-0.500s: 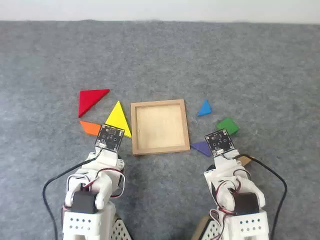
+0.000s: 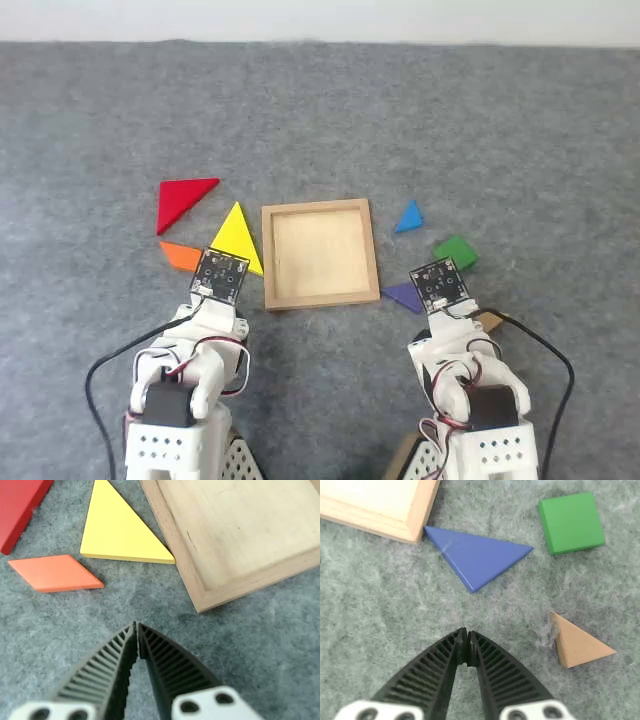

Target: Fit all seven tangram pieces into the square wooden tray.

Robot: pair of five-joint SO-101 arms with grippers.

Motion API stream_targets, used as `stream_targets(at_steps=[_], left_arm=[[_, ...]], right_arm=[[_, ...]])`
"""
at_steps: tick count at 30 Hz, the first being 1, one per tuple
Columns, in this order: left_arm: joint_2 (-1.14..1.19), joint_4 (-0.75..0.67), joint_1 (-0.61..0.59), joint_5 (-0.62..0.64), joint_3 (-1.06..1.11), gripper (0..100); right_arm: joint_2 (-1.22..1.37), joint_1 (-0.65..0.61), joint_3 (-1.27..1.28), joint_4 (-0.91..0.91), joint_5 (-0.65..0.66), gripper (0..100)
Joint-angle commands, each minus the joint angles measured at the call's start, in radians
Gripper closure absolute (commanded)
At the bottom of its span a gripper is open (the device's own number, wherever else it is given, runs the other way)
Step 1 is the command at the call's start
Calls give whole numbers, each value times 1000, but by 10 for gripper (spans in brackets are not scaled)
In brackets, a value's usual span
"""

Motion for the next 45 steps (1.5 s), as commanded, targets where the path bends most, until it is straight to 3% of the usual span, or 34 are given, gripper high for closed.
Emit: stream_targets(at_steps=[1,45], left_arm=[[-11,5,-3,-6,-13,986],[-12,-3,-32,-8,-13,986]], right_arm=[[-19,5,18,4,11,991],[-19,4,18,15,11,990]])
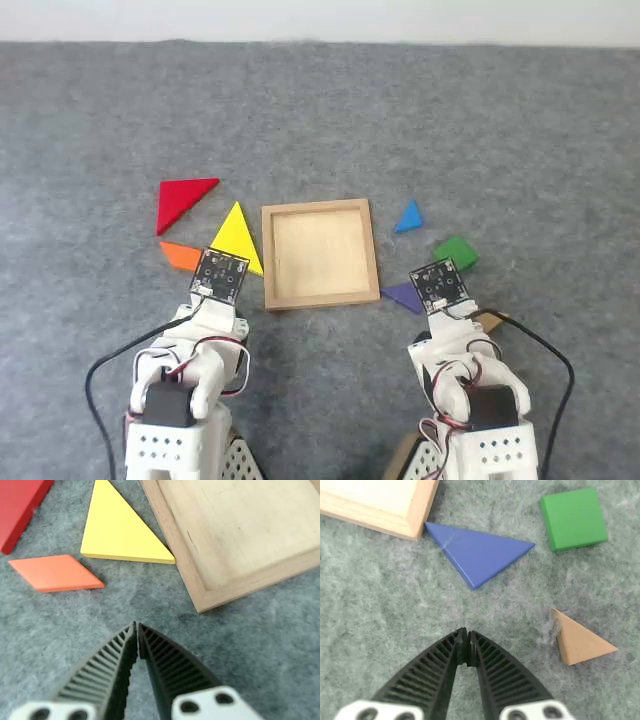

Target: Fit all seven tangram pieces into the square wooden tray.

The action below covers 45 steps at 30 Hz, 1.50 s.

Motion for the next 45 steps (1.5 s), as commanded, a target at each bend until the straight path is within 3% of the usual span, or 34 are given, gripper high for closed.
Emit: stream_targets(at_steps=[1,5,8,11,13,17,20,24,29,35,41,45], left_arm=[[-12,-5,-54,-12,-15,986],[-12,-83,-176,-160,-39,986],[-12,-129,-313,-348,-79,986],[-12,-129,-440,-338,-159,987],[-12,-129,-509,-275,-242,987],[-3,-21,-535,-284,-450,987],[52,57,-535,-281,-593,987],[341,74,-532,-272,-745,987],[743,81,-491,-276,-963,986],[1065,87,-497,-281,-1173,980],[1353,64,-497,-345,-1316,776],[1577,2,-496,-433,-1448,751]], right_arm=[[-19,2,17,1,11,990],[-18,12,15,-30,23,990],[-21,4,3,-42,198,990],[-21,10,-80,-59,419,991],[-21,2,-170,-15,466,991],[-15,8,-387,39,353,991],[27,8,-494,44,381,991],[246,-15,-586,-1,319,991],[552,-173,-701,-59,301,989],[845,-259,-752,-177,282,988],[1099,-271,-752,-410,114,988],[1188,-266,-746,-449,48,989]])
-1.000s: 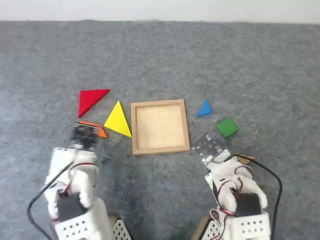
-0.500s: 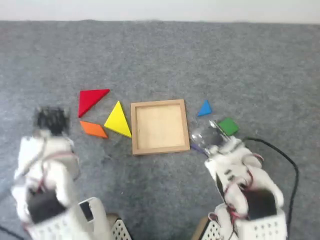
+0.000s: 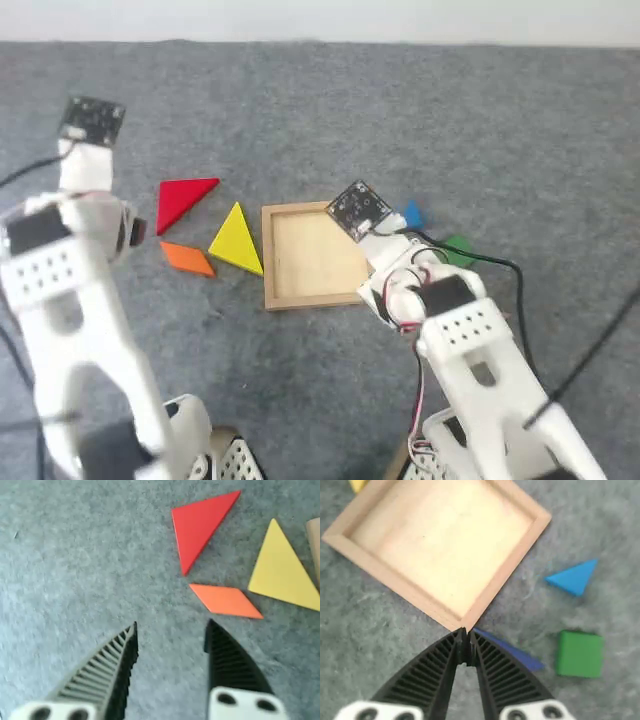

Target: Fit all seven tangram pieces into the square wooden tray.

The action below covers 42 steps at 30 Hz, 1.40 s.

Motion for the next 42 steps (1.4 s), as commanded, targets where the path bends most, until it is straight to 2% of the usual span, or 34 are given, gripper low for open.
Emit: stream_targets(at_steps=[1,6,13,18,28,42], left_arm=[[245,-69,8,-109,-196,750],[519,-31,31,-250,-417,749],[844,-26,78,-293,-750,728],[1037,83,107,-419,-980,727],[1438,141,117,-394,-1342,727],[1718,338,158,-416,-1859,727]], right_arm=[[38,-4,-37,-44,-43,989],[-13,-4,109,-134,-84,989],[-188,-10,213,-163,-87,989],[-314,-10,284,-163,-84,989],[-344,-12,327,-200,-83,989],[-216,-45,321,-282,-81,989]])
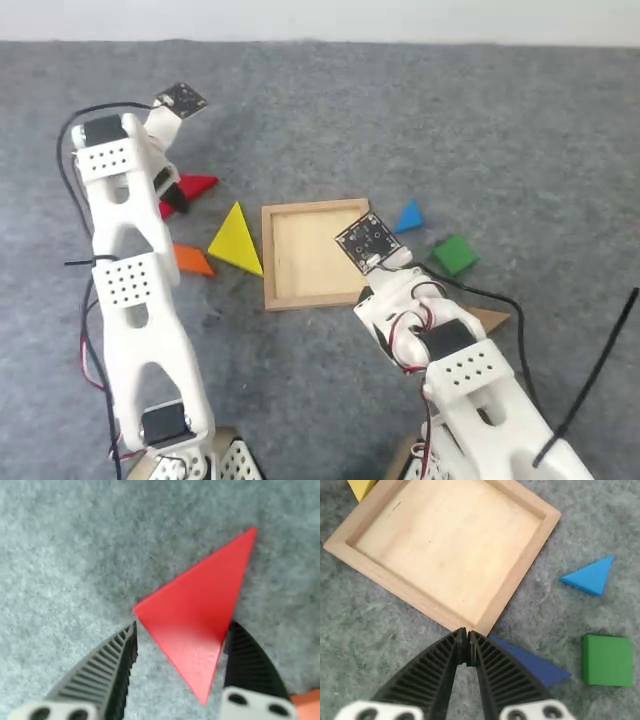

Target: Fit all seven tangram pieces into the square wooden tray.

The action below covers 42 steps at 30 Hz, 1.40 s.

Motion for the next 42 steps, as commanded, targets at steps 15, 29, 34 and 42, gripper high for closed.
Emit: stream_targets(at_steps=[15,29,34,42], left_arm=[[189,-2,40,-32,-139,709],[290,21,12,-298,-137,739],[284,43,-5,-324,-140,768],[284,110,-51,-261,-220,849]], right_arm=[[2,-4,-14,-25,-2,989],[2,-4,-14,-27,-2,989],[2,-4,-14,-27,-2,989],[2,-1,-14,-27,-2,989]])
